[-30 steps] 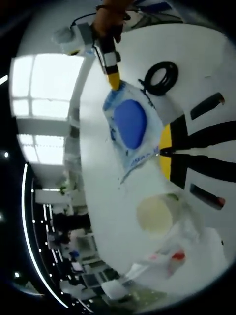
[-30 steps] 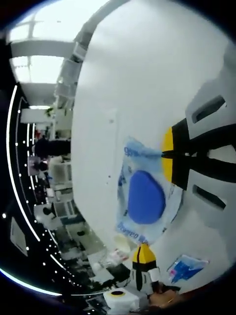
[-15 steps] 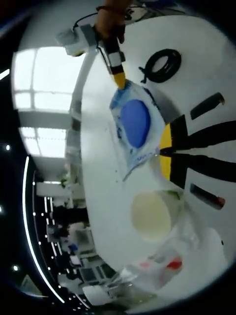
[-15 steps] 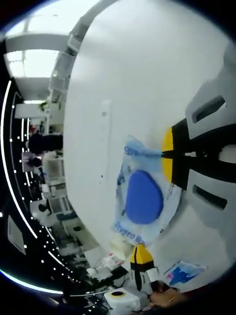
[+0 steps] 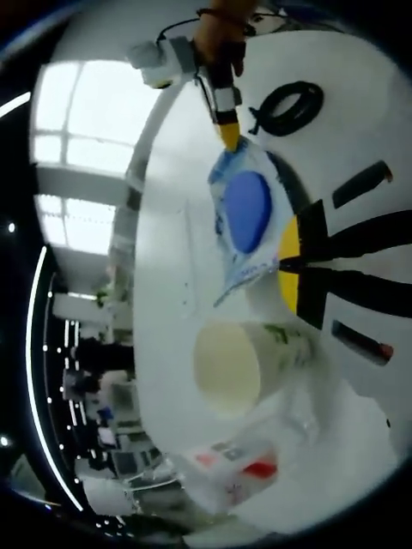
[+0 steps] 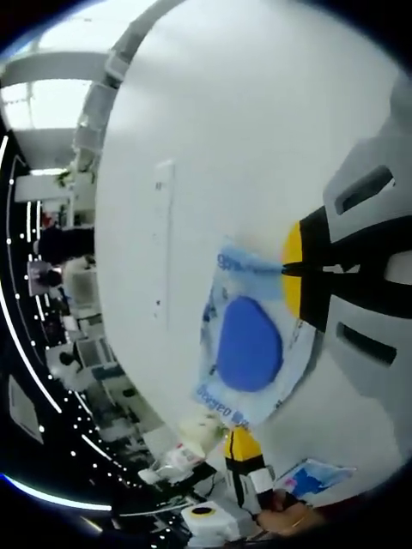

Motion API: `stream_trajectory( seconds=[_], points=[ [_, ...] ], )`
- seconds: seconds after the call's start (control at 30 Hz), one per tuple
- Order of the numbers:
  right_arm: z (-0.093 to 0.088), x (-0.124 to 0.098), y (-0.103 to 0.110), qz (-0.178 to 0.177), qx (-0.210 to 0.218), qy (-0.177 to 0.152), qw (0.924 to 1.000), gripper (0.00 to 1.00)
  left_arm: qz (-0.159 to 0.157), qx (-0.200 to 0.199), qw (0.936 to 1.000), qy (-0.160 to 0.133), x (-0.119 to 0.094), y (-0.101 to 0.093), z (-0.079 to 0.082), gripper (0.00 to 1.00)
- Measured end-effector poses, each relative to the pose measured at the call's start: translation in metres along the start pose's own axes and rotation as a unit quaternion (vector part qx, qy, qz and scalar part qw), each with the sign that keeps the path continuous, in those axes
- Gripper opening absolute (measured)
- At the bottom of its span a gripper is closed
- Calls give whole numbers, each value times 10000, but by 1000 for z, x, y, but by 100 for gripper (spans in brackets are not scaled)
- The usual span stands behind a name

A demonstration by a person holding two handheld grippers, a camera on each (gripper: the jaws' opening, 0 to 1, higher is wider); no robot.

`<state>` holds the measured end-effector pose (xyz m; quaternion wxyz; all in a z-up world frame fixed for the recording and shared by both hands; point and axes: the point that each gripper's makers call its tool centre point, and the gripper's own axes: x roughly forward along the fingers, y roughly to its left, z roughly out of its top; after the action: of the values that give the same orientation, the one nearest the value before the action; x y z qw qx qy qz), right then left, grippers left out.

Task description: Arrange the tabletop items into an orderly group along one side of the table until the central work area is clear of visible clutter.

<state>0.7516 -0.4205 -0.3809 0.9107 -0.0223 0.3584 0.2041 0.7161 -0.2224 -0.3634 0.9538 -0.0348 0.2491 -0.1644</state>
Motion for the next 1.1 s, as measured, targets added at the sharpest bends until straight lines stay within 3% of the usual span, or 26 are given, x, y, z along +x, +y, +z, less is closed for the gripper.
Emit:
stream_trajectory(
  seconds=[0.27,0.57,0.77,0.87,0.93,1.1],
  points=[
    [-4,3,-2,-82,-88,13,9999,1,117,-47,9997,192,5,4,-19,0],
    [-7,6,-3,-163,-392,26,9991,1,185,-27,9996,229,7,5,-21,0],
    [-9,7,-5,-155,45,33,9999,2,272,-10,9994,233,6,4,-21,0],
    [-3,5,-5,-177,118,-86,9997,7,297,129,9992,216,6,4,-20,1],
    [6,2,-4,-171,91,-333,9993,12,308,228,9990,222,5,2,-19,2],
    [21,-6,-1,-89,104,-597,9981,27,295,401,9986,179,-2,-1,-12,14]
  ],
)
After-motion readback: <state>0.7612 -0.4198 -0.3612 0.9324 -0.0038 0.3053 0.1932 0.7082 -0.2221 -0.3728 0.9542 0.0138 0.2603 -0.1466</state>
